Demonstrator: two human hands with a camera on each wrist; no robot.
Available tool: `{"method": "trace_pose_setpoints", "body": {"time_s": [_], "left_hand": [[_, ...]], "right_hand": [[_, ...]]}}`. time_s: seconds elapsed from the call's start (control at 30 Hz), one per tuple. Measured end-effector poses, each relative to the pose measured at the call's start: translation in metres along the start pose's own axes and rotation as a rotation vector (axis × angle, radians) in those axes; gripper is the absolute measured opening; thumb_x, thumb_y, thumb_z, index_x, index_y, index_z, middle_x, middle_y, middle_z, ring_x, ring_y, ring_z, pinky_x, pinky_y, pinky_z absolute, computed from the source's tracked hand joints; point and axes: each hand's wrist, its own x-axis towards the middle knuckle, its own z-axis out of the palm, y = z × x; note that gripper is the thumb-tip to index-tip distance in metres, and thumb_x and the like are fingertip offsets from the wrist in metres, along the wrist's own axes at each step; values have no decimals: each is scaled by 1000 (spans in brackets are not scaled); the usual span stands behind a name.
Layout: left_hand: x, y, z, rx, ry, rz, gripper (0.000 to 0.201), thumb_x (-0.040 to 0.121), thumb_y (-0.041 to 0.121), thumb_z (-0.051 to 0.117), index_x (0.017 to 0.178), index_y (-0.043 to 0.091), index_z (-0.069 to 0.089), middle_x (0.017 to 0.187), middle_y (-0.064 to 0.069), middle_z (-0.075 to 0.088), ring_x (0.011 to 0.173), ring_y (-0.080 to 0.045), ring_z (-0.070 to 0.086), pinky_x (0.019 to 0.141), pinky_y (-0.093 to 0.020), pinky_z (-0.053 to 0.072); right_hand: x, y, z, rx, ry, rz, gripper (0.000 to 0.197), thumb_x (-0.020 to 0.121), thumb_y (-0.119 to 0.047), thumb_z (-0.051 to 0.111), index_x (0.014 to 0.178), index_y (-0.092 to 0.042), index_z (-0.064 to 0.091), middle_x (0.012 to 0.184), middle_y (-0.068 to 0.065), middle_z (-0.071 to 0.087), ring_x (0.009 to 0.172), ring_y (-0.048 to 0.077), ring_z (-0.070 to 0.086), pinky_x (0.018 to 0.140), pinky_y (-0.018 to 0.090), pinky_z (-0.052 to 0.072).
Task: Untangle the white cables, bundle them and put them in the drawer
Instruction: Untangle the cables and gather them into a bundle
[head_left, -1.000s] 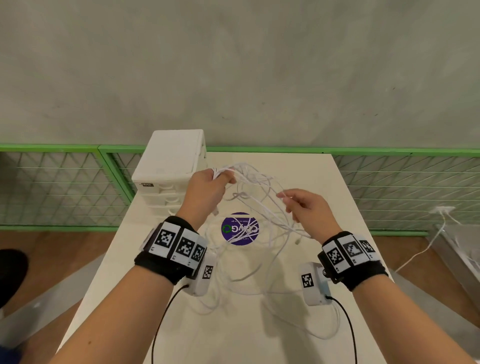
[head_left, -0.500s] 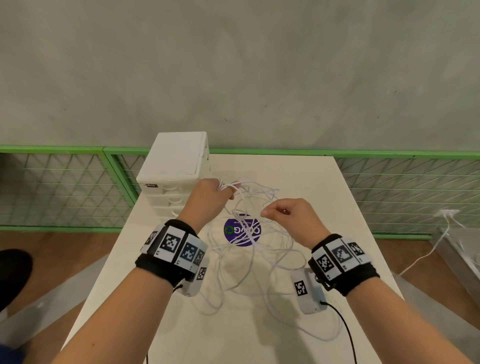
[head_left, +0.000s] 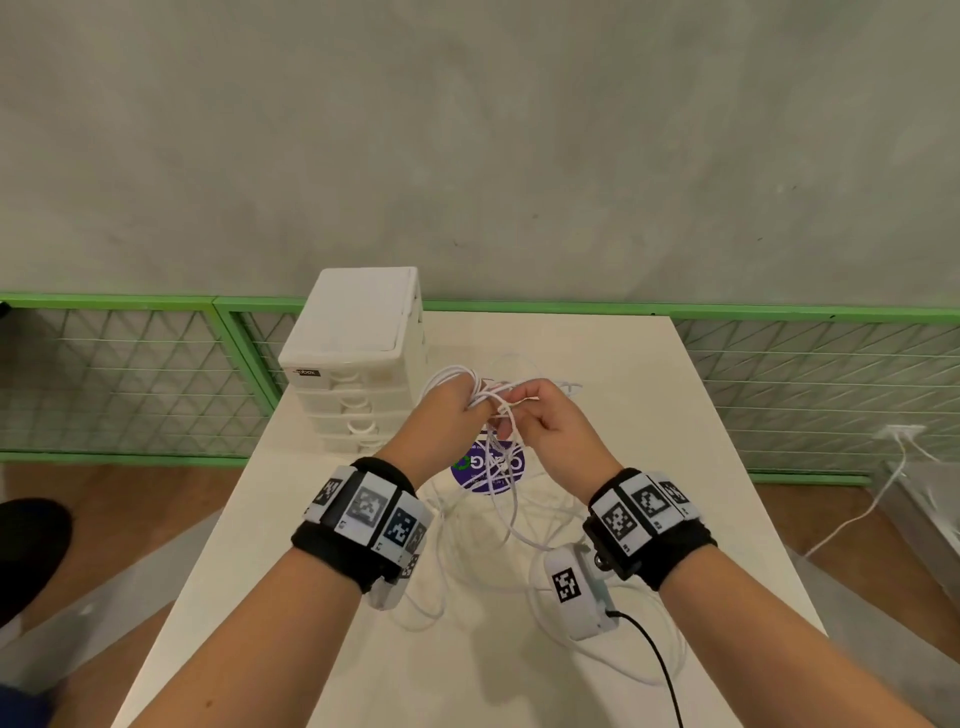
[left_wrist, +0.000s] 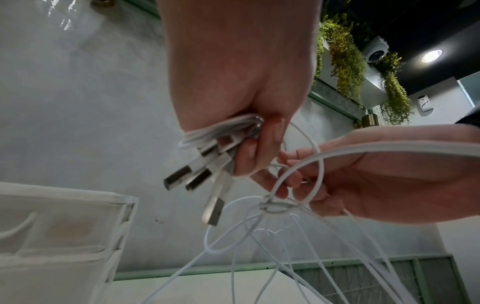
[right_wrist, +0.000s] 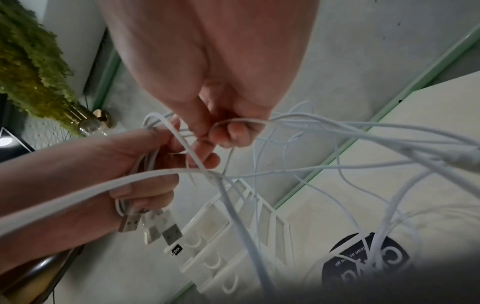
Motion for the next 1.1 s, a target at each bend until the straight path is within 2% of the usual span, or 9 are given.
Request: {"method": "trace_pose_setpoints", "body": {"time_s": [0.1,0.2,0.33,0.43,0.53,0.73,0.87,1.0,1.1], "left_hand": [[-2,-3,1,45,-14,4,37,96,10,47,62,14,33,64,-2,51,61,-8,50,63,-17,39],[1,-11,-2,98,15,2,34,96,21,48,64,14,39,81,-10,64,82,-21,60,76,-38,46],[8,-18,-15,62,171,18,42,96,26,52,61,6,38,67,-3,43,67,-15,45,69,-29,35],[8,-18,-16,46,111,-2,40,95,22,55,60,8,41,69,-6,48,75,-18,54,69,-26,38],[2,-7,-3,149,45,64,46,94,29,57,60,14,30,67,-4,36,64,-16,38,62,-17,32],[-1,-10,-2,200,17,-2,29,92,23,56,73,1,59,74,-2,56,76,-21,52,73,-36,43],[-1,-16,-12,264,88,-17,36,92,35,59,73,4,56,78,-10,59,76,-25,55,72,-38,44],[-1,-16,-16,246,168,-68,45,90,39,60,58,12,42,59,1,41,65,-21,45,62,-29,33],[-2,-14,-17,259,156,-61,49,90,41,59,54,13,41,56,-3,39,60,-19,41,59,-29,30]], "right_hand": [[0,7,-4,-7,46,47,14,91,-9,56,87,-21,50,50,-9,55,49,12,47,53,25,38],[-1,11,-21,-14,80,103,16,84,-26,68,79,-20,54,44,-10,39,40,7,31,44,18,28],[-7,14,-47,-125,6,90,9,90,-21,59,85,-18,66,51,-12,46,50,7,35,52,19,31],[-10,17,-53,-139,96,76,14,90,-17,60,84,-25,71,62,-21,62,51,-2,47,56,12,37],[-6,16,-43,-99,146,68,11,87,-16,63,89,-22,72,82,-11,68,58,-9,53,60,9,41],[-4,19,-30,-256,21,66,23,93,-14,54,111,-15,68,80,-19,60,71,-8,53,70,7,38],[-10,22,-45,-276,31,135,16,90,-27,59,100,-28,72,66,-8,63,60,4,50,66,19,40],[-8,13,-45,-391,7,85,25,94,-25,52,115,-20,67,113,-3,67,104,8,59,87,16,38],[-4,4,-29,-595,-76,19,31,98,-19,44,124,-15,60,105,5,59,106,21,56,86,21,37]]}}
